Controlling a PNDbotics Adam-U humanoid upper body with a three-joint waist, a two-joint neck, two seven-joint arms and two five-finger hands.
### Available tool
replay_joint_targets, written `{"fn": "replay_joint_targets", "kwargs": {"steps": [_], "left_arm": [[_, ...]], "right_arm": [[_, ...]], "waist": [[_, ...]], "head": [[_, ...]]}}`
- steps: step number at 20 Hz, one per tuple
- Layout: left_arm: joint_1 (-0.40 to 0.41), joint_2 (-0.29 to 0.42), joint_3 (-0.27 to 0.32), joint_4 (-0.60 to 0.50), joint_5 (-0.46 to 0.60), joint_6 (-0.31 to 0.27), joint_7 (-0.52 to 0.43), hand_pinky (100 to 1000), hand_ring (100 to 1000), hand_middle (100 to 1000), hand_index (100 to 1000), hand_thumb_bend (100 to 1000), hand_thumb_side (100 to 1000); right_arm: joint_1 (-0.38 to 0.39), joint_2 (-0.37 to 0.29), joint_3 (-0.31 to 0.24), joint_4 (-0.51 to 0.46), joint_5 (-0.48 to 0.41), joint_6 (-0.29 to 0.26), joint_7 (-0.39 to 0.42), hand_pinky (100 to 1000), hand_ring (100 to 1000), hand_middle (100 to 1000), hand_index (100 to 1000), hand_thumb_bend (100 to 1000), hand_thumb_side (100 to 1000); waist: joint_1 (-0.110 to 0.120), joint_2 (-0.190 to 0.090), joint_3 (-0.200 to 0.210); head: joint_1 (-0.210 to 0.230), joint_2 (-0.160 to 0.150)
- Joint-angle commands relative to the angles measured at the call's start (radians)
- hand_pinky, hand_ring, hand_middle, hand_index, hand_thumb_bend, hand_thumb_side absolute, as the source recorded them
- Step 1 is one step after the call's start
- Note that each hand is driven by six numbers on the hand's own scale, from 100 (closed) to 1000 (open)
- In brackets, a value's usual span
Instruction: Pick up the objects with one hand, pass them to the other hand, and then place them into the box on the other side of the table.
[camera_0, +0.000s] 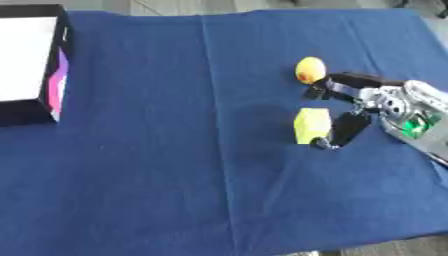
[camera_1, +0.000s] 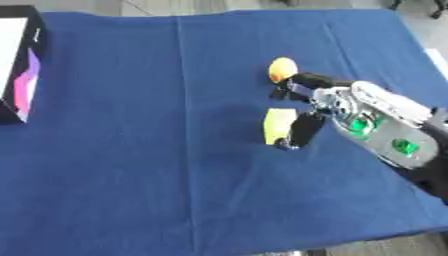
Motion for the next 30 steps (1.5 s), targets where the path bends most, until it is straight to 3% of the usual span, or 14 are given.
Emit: {"fn": "replay_joint_targets", "kwargs": {"steps": [1,21,27,30], "left_arm": [[-0.015,0.014,0.003,-0.022,0.0,0.0,-0.004,773,811,810,882,794,551],[-0.022,0.013,-0.003,-0.03,0.001,0.008,-0.011,775,814,813,883,789,554],[-0.023,0.012,-0.004,-0.03,0.004,0.007,-0.012,776,815,813,883,786,555],[-0.023,0.014,-0.005,-0.031,0.003,0.006,-0.012,776,815,813,882,784,556]], "right_arm": [[-0.005,-0.013,-0.018,-0.004,0.019,0.032,0.018,887,864,802,837,480,100],[-0.012,0.025,-0.015,0.104,0.069,0.033,0.034,886,838,751,798,403,100],[-0.01,0.035,-0.008,0.117,0.066,0.025,0.035,869,778,620,685,361,100],[-0.012,0.037,-0.011,0.102,0.047,0.029,0.018,852,735,540,601,229,100]], "waist": [[0.002,-0.01,0.002],[0.003,0.0,0.01],[0.002,-0.004,0.01],[0.003,-0.009,0.005]], "head": [[-0.006,-0.017],[-0.002,-0.031],[0.003,-0.027],[0.011,-0.025]]}}
